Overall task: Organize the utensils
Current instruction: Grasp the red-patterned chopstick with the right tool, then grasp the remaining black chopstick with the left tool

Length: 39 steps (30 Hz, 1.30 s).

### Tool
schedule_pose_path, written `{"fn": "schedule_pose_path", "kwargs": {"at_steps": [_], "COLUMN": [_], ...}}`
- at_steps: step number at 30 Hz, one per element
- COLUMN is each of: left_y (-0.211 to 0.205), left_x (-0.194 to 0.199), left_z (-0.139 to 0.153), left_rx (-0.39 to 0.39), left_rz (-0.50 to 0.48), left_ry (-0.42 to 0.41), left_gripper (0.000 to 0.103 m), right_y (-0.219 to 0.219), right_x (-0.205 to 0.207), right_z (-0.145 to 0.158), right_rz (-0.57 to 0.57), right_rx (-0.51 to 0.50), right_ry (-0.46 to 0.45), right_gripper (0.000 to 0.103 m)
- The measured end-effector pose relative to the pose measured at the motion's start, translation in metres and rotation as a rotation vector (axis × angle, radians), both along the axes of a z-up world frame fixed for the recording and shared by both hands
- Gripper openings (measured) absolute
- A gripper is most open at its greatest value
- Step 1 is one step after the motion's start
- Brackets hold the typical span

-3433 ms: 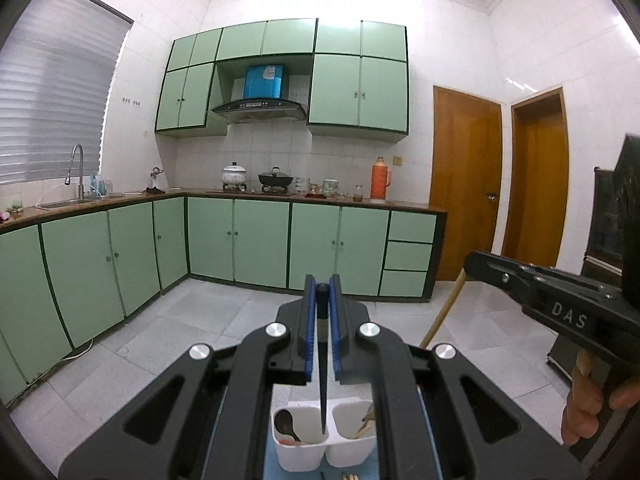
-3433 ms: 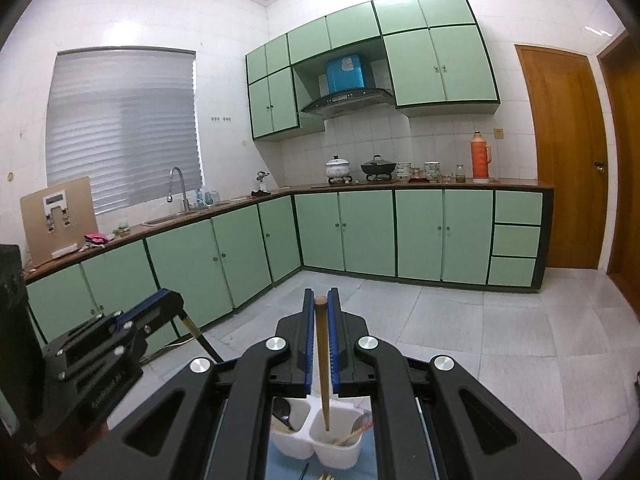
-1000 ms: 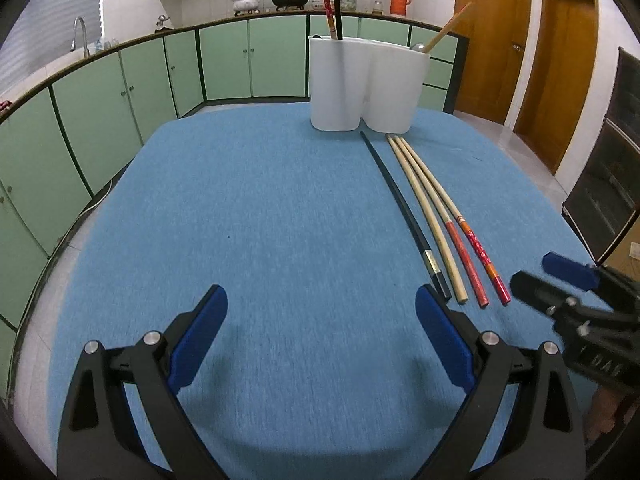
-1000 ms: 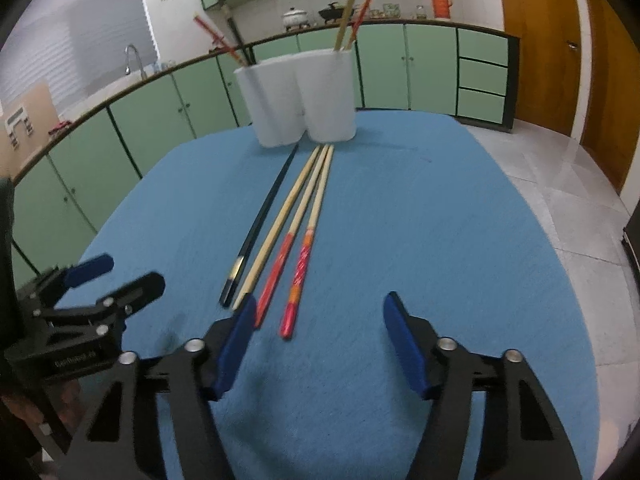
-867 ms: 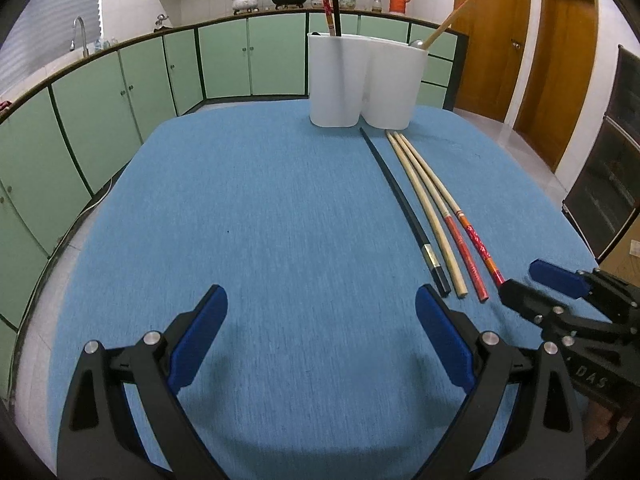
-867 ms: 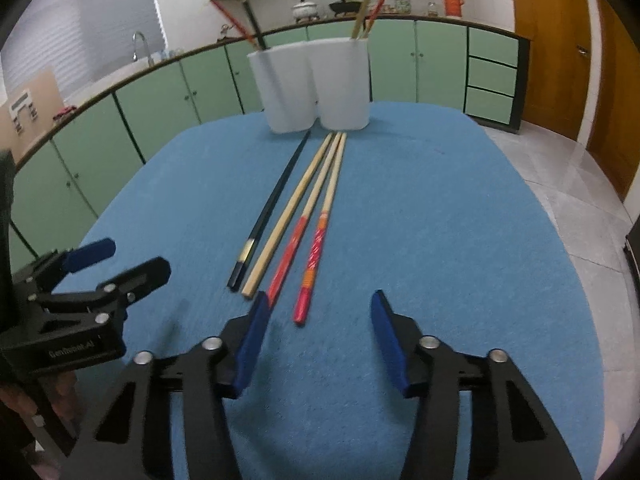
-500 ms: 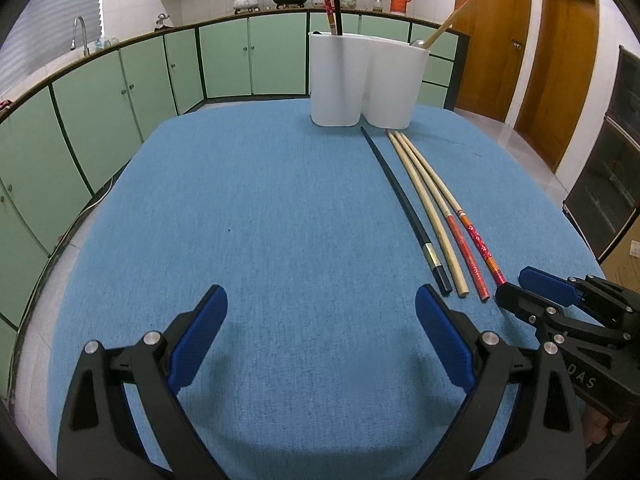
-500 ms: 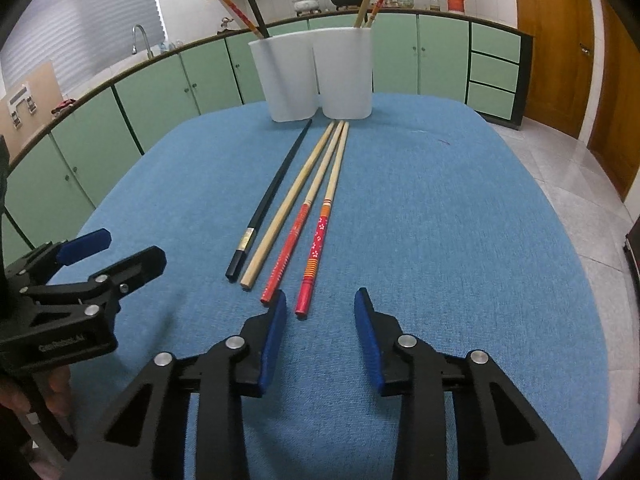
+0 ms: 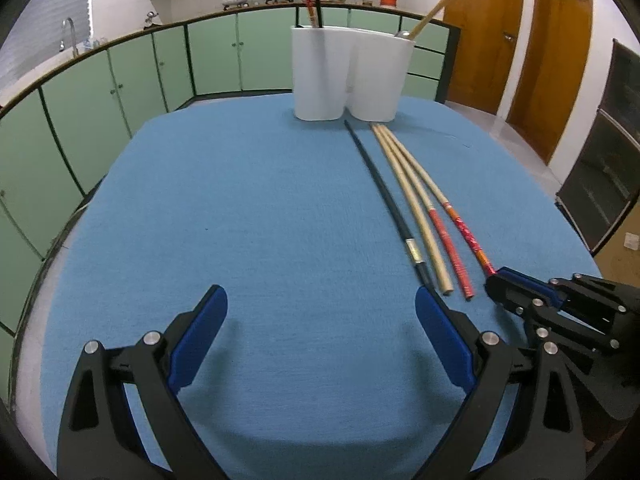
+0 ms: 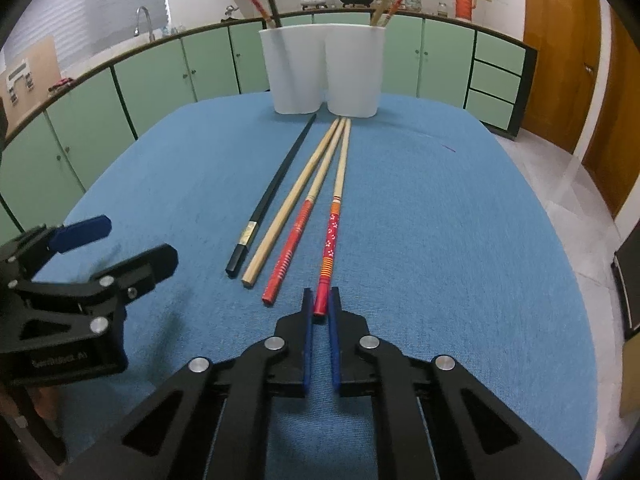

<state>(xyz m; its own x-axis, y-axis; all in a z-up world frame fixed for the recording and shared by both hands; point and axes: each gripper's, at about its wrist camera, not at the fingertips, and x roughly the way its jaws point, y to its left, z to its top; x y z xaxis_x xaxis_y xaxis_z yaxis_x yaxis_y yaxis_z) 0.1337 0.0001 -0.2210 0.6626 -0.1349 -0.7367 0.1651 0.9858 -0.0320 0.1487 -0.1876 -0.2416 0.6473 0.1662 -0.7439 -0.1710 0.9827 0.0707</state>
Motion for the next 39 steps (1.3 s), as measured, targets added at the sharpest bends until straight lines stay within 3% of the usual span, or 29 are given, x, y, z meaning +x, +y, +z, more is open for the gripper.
{"fn": "schedule_pose_path", "kwargs": {"at_steps": [14,17,23,27,30,39], "left_y": [-0.031,-0.034,-0.038,-0.037,-0.033,-0.034], "left_x": [0.014,0.019,0.022,0.019,0.017,0.015], "left_z": [-0.012,-0.015,-0.014,-0.011,-0.010,-0.013], "left_rx": [0.028,0.028,0.038,0.034,0.021,0.003], "left_rz": [-0.035,-0.027,-0.010,-0.012,-0.003,0.013], "left_ry": [0.066,0.085,0.081,0.072,0.072,0.066], "left_gripper": [0.092,0.081,0.077,0.055,0.047,0.051], "right_y": [-0.021,-0.021,-0.022,-0.022,-0.023,-0.025], "right_x": [-0.001,-0.002,0.000,0.000,0.000,0.001], "right_z": [0.001,0.001,0.000,0.001,0.001,-0.001], "right_rz": [-0.035,-0.034,-0.033,-0.033,-0.033,-0.036], "right_rx": [0.036,0.043,0.060,0.063,0.069,0.093], "right_ry": [0.006,0.007,0.011,0.012,0.014,0.022], "right_gripper": [0.006,0.006,0.006,0.006,0.006,0.006]}}
